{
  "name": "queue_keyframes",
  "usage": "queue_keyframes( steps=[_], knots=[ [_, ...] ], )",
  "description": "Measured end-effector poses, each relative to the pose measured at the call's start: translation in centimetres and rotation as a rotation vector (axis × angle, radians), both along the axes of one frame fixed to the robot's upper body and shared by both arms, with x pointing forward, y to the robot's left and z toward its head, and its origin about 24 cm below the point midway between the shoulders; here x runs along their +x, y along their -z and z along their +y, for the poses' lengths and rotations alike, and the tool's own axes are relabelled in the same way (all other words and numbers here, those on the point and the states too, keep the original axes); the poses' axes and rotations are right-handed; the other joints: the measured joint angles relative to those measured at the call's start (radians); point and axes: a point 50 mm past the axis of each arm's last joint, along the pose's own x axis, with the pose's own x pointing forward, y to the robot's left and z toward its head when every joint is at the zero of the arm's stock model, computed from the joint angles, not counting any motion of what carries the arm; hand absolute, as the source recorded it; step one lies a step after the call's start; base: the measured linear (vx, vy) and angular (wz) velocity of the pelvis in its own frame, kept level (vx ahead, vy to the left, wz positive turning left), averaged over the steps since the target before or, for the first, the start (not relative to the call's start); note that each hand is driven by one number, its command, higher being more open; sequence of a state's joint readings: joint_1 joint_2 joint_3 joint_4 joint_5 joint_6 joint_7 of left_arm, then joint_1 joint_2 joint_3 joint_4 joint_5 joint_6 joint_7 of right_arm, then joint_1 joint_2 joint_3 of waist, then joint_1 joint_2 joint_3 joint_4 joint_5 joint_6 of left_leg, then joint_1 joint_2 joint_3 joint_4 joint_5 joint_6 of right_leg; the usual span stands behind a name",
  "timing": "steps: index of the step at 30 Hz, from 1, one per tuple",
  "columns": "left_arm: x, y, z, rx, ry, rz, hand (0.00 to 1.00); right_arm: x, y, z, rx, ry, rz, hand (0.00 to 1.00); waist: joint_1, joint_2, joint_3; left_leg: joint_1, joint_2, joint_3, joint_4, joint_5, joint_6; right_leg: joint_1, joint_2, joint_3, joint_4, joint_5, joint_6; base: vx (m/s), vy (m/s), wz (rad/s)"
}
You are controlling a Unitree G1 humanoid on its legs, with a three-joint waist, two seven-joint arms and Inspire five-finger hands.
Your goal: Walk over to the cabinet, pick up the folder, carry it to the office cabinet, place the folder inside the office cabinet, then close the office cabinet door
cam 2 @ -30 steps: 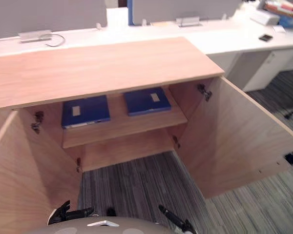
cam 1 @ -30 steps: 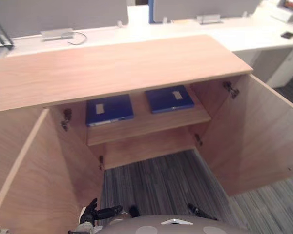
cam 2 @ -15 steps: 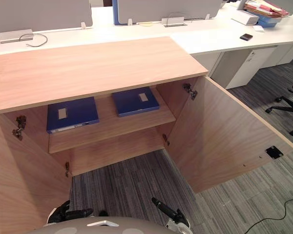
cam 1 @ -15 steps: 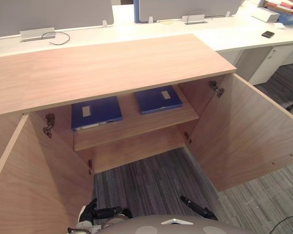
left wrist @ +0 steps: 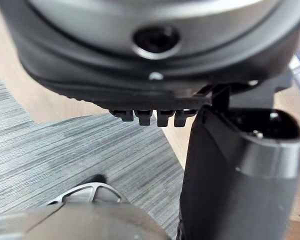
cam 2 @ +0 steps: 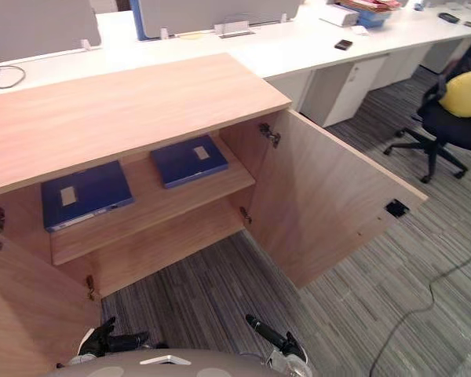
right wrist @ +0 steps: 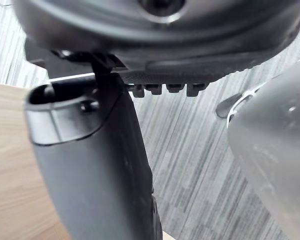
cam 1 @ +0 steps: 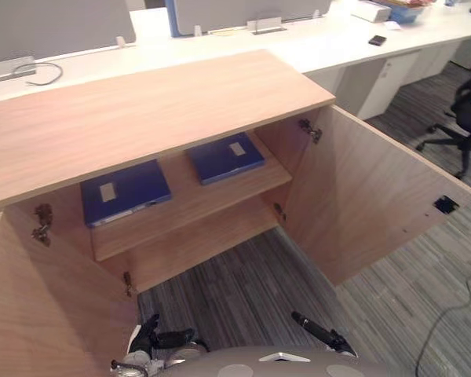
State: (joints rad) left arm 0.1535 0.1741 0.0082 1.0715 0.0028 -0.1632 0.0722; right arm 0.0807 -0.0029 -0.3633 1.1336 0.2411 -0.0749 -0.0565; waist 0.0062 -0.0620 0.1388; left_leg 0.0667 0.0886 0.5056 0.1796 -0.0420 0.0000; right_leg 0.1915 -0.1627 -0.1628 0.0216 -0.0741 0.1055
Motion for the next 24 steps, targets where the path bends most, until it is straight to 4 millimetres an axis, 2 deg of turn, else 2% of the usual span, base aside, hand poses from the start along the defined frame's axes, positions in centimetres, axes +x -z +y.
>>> queue_keyframes(
  steps=[1,2,3,4,5,6,9,12,13,14,16,18,19,24],
  knots=[
    [0.5,-0.1,-0.3,0.004,0.008,-0.024,1.0,0.2,-0.1,-0.1,-0.011,-0.027,-0.006,1.0,0.0,0.003,0.003,-0.042,0.007,-0.165,0.069,-0.019,-0.015,-0.025,0.007,0.037,0.017,0.002,-0.004,0.02,-0.475,-0.97],
    [0.7,-0.1,-0.9,0.0,0.023,-0.033,1.0,0.4,-0.2,-0.9,-0.038,-0.042,-0.009,1.0,0.0,0.036,0.004,-0.068,0.006,-0.342,0.097,-0.062,-0.043,-0.053,0.025,0.077,0.027,0.005,-0.008,0.04,-0.408,-0.93],
    [0.8,-0.1,-1.3,-0.006,0.028,-0.035,1.0,0.6,-0.4,-1.5,-0.056,-0.048,-0.011,1.0,0.0,0.058,0.009,-0.067,0.006,-0.423,0.095,-0.089,-0.06,-0.062,0.033,0.099,0.027,0.008,-0.012,0.03,-0.282,-0.98],
    [1.0,0.0,-2.1,-0.016,0.037,-0.037,1.0,1.0,-0.6,-2.5,-0.088,-0.055,-0.017,1.0,0.001,0.091,0.025,-0.048,0.004,-0.549,0.076,-0.13,-0.109,-0.074,0.062,0.137,0.028,0.017,-0.007,0.04,-0.153,-0.76],
    [1.1,0.0,-1.9,-0.008,0.041,-0.04,1.0,0.7,-0.6,-2.5,-0.094,-0.058,-0.004,1.0,0.0,0.082,0.028,-0.046,-0.011,-0.557,0.08,-0.129,-0.104,-0.08,0.054,0.152,0.027,0.018,-0.005,0.07,-0.157,-0.76],
    [1.2,-0.1,-1.8,-0.004,0.04,-0.049,1.0,0.2,-0.5,-2.5,-0.095,-0.061,0.012,1.0,0.006,0.078,0.028,-0.045,-0.026,-0.604,0.081,-0.145,-0.096,-0.09,0.051,0.174,0.023,0.023,0.004,0.09,-0.094,-0.44],
    [1.0,-0.2,-1.2,0.011,0.029,-0.049,1.0,-1.6,-0.1,-2.2,-0.089,-0.087,0.063,1.0,0.012,0.059,0.016,-0.051,-0.044,-0.577,0.069,-0.164,-0.083,-0.104,0.033,0.208,0.011,0.025,0.01,0.12,-0.086,-0.27],
    [0.7,-0.2,-1.0,0.018,0.03,-0.038,1.0,-2.1,0.0,-1.9,-0.08,-0.094,0.078,1.0,0.011,0.044,0.0,-0.038,-0.055,-0.567,0.035,-0.153,-0.069,-0.111,0.021,0.215,0.01,0.029,0.012,0.2,-0.143,-0.09],
    [0.3,0.0,-1.0,0.018,0.029,-0.023,1.0,-2.5,0.1,-1.6,-0.074,-0.102,0.09,1.0,0.008,0.05,-0.014,-0.026,-0.059,-0.567,0.005,-0.138,-0.068,-0.109,0.017,0.212,0.002,0.03,0.013,0.25,-0.185,0.07],
    [0.0,0.1,-1.0,0.017,0.031,-0.006,1.0,-2.7,0.1,-1.6,-0.073,-0.11,0.096,1.0,-0.001,0.044,-0.029,0.0,-0.062,-0.573,-0.03,-0.123,-0.065,-0.09,0.014,0.201,-0.012,0.031,0.014,0.3,-0.222,0.17],
    [-0.4,0.3,-1.2,0.013,0.045,0.016,1.0,-2.7,0.1,-1.7,-0.075,-0.112,0.094,1.0,-0.012,0.055,-0.037,0.024,-0.061,-0.595,-0.048,-0.119,-0.064,-0.057,0.014,0.177,-0.024,0.031,0.014,0.2,-0.141,0.24],
    [-0.7,0.5,-1.8,0.004,0.083,0.037,1.0,-3.5,0.2,-2.1,-0.088,-0.132,0.126,1.0,-0.009,0.071,-0.065,0.05,-0.061,-0.622,-0.055,-0.119,-0.064,-0.02,0.016,0.152,-0.036,0.028,0.008,0.13,-0.044,0.21],
    [-0.9,0.6,-1.9,0.004,0.095,0.043,1.0,-3.7,0.2,-2.2,-0.089,-0.13,0.13,1.0,-0.009,0.065,-0.073,0.05,-0.06,-0.624,-0.059,-0.119,-0.064,-0.017,0.016,0.145,-0.04,0.028,0.008,0.09,-0.025,0.17],
    [-1.0,0.7,-2.1,-0.002,0.137,0.064,1.0,-3.9,0.2,-2.4,-0.093,-0.134,0.143,1.0,-0.006,0.073,-0.086,0.062,-0.06,-0.639,-0.068,-0.118,-0.064,-0.005,0.016,0.128,-0.039,0.025,0.003,0.01,-0.003,0.08]
  ],
)
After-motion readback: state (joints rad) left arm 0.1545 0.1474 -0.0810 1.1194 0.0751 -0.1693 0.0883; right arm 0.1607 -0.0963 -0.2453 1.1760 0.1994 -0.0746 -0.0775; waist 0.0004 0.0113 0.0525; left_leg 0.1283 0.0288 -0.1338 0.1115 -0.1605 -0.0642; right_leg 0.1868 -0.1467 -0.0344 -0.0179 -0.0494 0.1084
